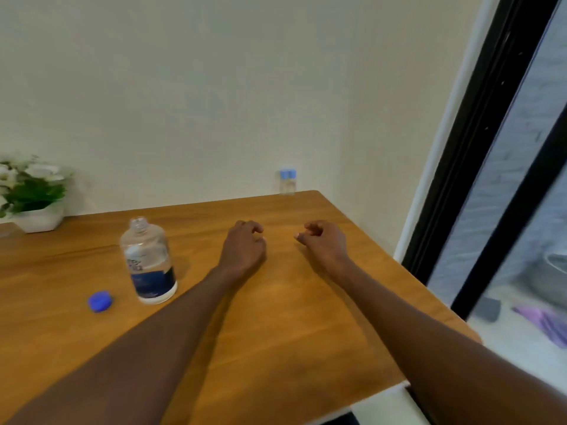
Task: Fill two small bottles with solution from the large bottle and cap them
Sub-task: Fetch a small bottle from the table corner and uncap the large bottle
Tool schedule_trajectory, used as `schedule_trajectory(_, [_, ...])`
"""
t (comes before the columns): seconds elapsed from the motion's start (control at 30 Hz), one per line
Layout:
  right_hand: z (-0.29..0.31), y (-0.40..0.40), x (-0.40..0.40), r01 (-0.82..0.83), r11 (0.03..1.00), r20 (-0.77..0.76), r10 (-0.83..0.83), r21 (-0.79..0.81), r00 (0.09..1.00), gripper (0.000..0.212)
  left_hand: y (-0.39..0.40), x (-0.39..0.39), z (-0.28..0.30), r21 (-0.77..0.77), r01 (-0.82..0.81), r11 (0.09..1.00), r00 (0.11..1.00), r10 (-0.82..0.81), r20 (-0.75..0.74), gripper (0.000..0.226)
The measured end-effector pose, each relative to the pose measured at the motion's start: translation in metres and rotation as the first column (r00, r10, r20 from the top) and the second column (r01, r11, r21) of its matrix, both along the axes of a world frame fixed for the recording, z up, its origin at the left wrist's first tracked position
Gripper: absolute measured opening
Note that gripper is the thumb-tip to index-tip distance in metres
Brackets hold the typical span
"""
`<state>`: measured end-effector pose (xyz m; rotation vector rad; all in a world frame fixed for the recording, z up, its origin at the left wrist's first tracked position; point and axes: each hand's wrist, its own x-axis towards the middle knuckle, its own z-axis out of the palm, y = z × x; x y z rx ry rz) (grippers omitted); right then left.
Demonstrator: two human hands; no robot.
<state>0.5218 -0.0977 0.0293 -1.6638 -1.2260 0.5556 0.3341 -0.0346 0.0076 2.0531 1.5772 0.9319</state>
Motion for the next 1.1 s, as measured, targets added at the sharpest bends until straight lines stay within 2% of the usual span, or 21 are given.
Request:
schedule_trajectory(0.13, [-0.002, 0.049, 0.025, 0.0, 1.0, 0.019, 0.0, -0.01, 1.0, 0.047, 0.045, 0.005, -0.004, 0.009, 0.016, 1.0, 0.995, -0.015, -0.098, 0.025])
schedule_trajectory(0.33, [-0.005, 0.146, 0.042, 0.03, 0.999, 0.075, -0.031, 0.017, 0.997, 0.054, 0.085, 0.013, -0.004, 0.02, 0.001, 1.0, 0.962, 0.005, -0.273, 0.05])
schedule_trajectory(0.47, [-0.005, 0.202, 0.049, 0.026, 0.999, 0.187, -0.021, -0.026, 0.982, 0.058, 0.094, 0.017, -0.006, 0.039, -0.024, 0.999, 0.937, 0.036, -0.348, 0.05])
schedule_trajectory(0.63, [-0.005, 0.24, 0.053, 0.019, 0.999, 0.163, -0.011, -0.042, 0.987, 0.061, 0.102, 0.021, -0.006, 0.054, -0.038, 0.998, 0.929, 0.055, -0.366, 0.044])
schedule_trajectory(0.8, [-0.015, 0.265, 0.056, 0.065, 0.997, 0.012, -0.065, -0.043, 0.998, 0.055, 0.104, 0.021, -0.007, 0.068, -0.038, 0.997, 0.91, 0.063, -0.41, 0.044])
schedule_trajectory(1.1, [-0.022, 0.281, 0.048, 0.11, 0.994, 0.163, -0.107, -0.007, 0.981, 0.041, 0.106, 0.023, -0.011, 0.09, -0.051, 0.995, 0.905, 0.084, -0.417, 0.043])
